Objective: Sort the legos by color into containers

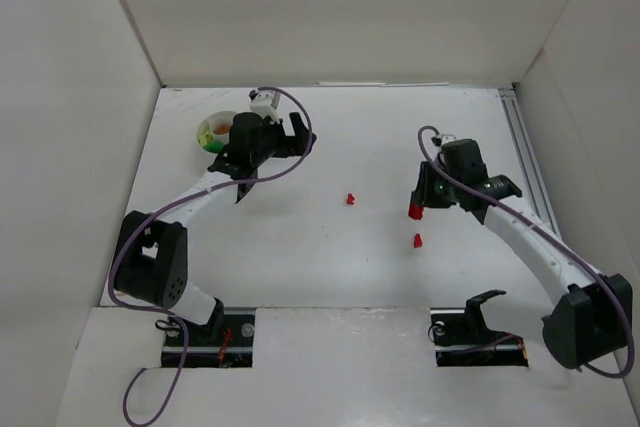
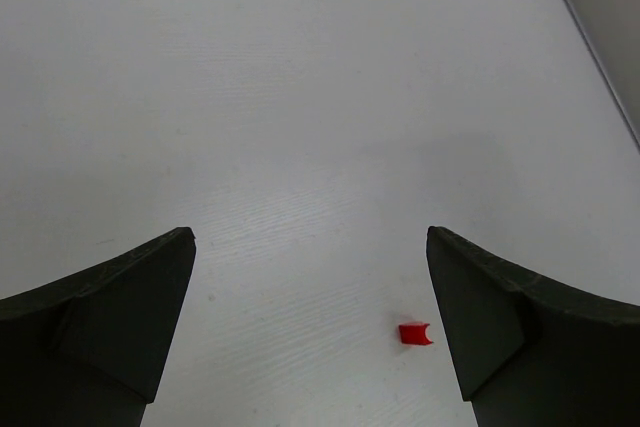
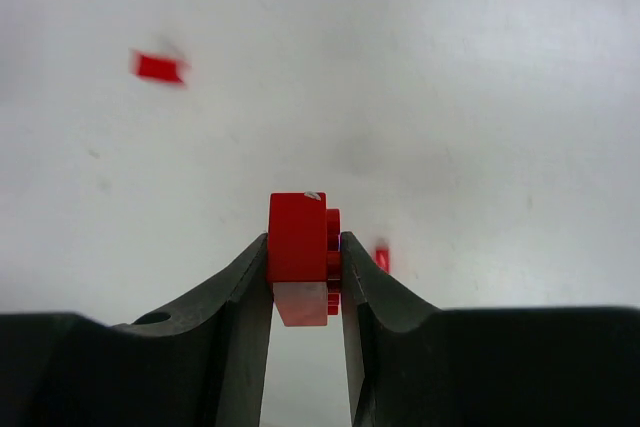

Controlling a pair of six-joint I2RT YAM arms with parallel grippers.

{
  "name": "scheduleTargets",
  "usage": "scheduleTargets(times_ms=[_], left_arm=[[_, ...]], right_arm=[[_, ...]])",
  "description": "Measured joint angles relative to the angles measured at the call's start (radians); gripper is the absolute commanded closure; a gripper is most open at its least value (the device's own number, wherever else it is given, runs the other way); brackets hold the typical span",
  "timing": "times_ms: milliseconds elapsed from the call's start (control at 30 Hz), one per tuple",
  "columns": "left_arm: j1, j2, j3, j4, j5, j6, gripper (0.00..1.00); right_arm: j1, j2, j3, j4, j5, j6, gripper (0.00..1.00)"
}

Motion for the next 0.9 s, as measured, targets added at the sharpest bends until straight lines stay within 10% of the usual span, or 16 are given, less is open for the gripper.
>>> scheduleTargets(times_ms=[533, 900], left_arm=[[-0.058, 0.056, -0.171, 0.692, 0.828, -0.303, 0.04], [-0.058, 0.288, -0.178, 0.879, 0.975, -0.684, 0.12]], right_arm=[[-0.068, 0.285, -0.068, 1.246, -0.624, 0.260, 0.92], [-0.008, 0.359, -0.067, 1.638, -0.790, 0.476, 0.94]])
